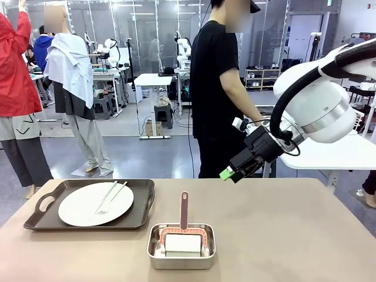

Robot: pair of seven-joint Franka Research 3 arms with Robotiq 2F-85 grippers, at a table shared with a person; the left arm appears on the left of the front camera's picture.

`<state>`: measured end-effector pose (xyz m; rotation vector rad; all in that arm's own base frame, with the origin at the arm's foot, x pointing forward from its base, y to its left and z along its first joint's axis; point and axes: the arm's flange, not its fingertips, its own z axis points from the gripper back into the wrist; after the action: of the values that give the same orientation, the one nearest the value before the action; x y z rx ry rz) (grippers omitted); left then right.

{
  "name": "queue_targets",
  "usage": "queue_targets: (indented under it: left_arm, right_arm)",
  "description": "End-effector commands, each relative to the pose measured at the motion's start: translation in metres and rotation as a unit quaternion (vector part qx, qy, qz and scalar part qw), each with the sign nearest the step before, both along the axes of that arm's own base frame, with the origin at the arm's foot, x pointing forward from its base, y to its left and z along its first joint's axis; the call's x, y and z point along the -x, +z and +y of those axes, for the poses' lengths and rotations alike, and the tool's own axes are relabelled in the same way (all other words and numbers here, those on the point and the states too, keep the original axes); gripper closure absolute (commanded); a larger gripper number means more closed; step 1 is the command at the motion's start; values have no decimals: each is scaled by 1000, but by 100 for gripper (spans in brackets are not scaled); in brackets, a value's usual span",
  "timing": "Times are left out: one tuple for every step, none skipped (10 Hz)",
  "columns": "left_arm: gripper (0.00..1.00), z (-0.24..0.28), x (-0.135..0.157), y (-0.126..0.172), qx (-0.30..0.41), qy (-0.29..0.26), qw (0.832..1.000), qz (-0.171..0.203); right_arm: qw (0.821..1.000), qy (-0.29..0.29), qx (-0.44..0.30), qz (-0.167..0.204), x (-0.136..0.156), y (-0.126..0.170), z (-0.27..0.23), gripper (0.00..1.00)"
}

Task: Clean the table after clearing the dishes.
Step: When the left (or right) Handle tray is removed, use the left hand (or right hand) to clean the left (or right) side of the table with the Lint Roller.

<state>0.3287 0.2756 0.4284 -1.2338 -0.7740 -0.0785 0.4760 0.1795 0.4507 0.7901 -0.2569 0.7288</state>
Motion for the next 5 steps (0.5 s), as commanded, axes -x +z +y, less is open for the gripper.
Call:
queue_targets:
  left_arm:
    - [0,1,2,1,1,1,1000,-1]
    - [0,1,2,1,1,1,1000,-1]
    - [0,1,2,1,1,1,1000,-1]
    - [0,1,2,1,1,1,1000,-1]
    - [0,1,2,1,1,1,1000,-1]
  right_arm:
    - [1000,-1,-2,9,2,3,1,0]
    - [1000,-1,-2,9,2,3,1,0]
    - [1000,-1,-2,9,2,3,1,0]
    - [1000,1,-1,2,0,0,-1,0]
    - [998,54,16,-14,-18,4,22,0]
